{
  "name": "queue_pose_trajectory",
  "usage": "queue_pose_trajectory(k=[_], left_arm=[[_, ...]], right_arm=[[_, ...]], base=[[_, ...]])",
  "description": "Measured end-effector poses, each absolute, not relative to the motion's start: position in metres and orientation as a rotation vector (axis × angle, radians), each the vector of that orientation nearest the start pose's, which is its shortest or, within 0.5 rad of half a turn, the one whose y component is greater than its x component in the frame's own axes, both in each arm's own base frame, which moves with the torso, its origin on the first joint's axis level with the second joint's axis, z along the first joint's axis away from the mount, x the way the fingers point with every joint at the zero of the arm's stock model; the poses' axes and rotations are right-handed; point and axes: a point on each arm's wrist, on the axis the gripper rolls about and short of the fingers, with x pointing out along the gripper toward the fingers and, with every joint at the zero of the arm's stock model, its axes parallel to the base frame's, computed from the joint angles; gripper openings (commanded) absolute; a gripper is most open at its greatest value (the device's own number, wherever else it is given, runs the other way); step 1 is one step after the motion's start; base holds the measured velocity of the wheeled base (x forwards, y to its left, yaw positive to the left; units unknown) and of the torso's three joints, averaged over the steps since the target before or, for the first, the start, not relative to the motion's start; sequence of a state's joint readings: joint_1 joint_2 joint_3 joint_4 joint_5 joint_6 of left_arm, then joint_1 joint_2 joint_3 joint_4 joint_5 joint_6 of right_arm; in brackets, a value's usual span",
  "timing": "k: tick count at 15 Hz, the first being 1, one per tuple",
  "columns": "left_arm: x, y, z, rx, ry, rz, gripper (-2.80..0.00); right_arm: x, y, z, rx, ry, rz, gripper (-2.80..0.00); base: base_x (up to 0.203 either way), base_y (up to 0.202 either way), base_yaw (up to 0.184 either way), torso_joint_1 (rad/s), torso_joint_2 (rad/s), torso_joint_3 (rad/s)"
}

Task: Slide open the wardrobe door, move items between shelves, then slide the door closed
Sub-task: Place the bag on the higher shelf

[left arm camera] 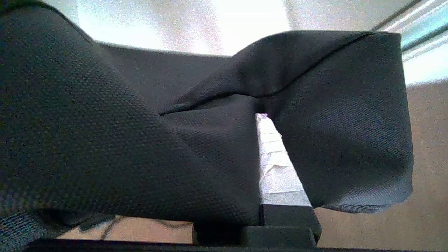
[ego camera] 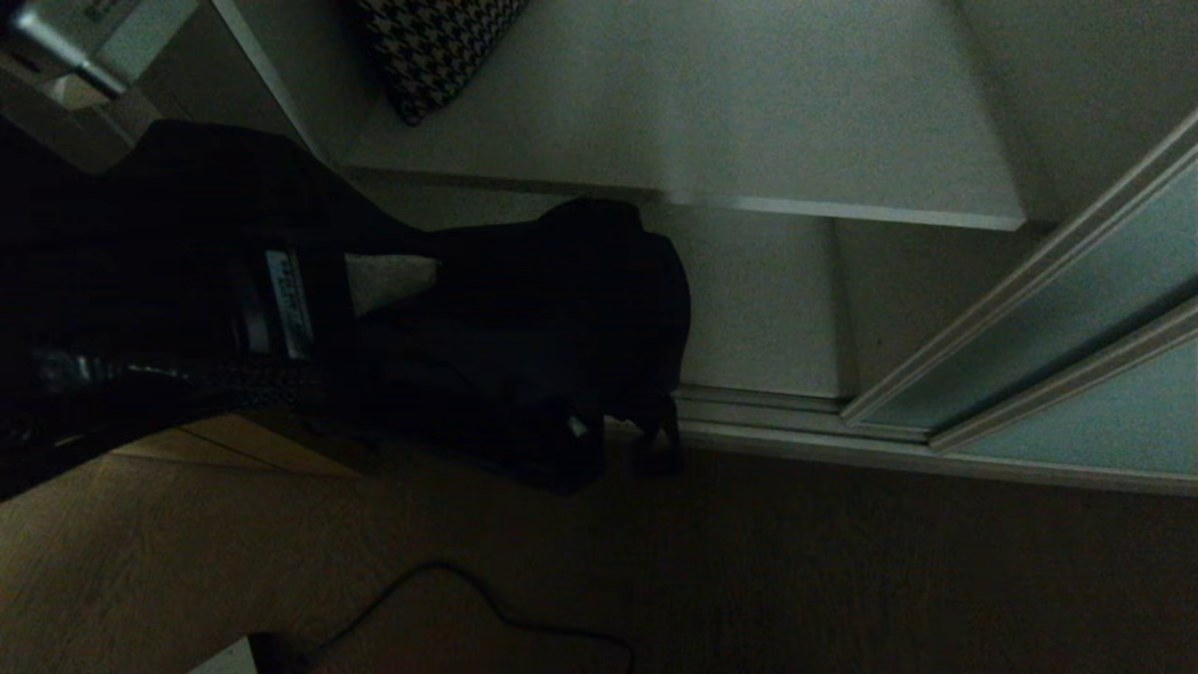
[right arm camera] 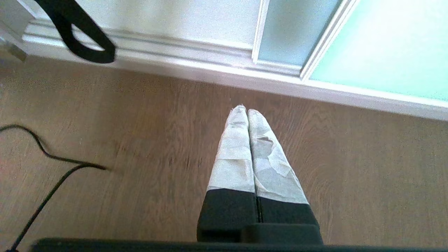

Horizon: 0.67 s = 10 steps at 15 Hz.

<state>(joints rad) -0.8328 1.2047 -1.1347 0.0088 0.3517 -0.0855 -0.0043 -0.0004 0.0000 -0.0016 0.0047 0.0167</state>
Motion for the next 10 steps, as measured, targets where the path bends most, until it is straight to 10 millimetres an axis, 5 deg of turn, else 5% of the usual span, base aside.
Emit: queue_pose_trajectory(k=[10], left_arm=[[0.123,-0.126,0.376,-0.062,-0.039,-0.555,-2.80]], right_arm=[[-0.023,0.000,0.076,0.017,-0.002,0.000,-2.80]], base=[[0.000,0.000,0.000,-0.001,0.00,0.184]])
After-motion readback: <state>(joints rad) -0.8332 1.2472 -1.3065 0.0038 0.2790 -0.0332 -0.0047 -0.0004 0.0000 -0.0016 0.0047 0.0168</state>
